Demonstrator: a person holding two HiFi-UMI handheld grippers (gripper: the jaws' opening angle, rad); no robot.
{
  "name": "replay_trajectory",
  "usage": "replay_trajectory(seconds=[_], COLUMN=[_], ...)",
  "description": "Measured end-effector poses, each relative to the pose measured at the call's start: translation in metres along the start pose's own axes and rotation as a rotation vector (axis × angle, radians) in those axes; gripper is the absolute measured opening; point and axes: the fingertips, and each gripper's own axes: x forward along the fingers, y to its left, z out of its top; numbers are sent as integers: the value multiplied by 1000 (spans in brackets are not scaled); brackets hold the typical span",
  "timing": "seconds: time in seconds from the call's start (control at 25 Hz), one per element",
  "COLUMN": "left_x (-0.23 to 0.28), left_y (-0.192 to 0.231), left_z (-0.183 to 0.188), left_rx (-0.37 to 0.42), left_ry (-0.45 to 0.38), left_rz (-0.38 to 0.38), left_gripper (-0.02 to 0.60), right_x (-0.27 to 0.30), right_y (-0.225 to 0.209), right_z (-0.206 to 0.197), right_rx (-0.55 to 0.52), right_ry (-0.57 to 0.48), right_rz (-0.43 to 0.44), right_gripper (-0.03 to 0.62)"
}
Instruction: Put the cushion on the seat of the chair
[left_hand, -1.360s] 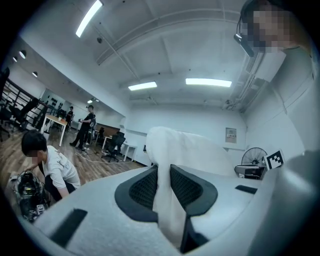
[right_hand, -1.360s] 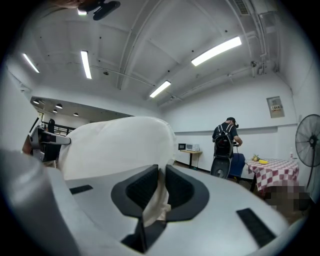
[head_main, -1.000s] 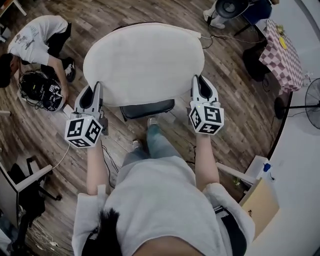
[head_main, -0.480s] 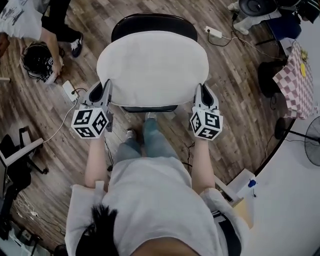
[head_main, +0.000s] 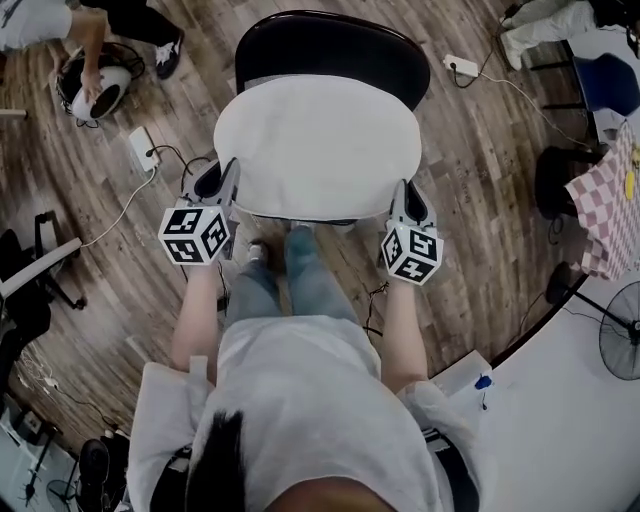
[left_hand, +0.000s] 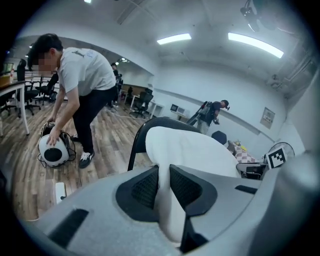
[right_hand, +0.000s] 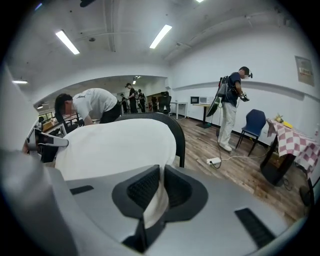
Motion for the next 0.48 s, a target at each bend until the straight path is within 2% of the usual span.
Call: replay_trajectory(seconds=[0.48], left_x=[51], left_y=[21], left_z=[-65], left_rx=[-21], left_ry=[129], left_rz=[71], left_gripper=[61], right_x=[57], right_y=[-12], right_z=[-69], right_rx=[7], right_ry=[140], right_rz=[32], right_gripper=[34])
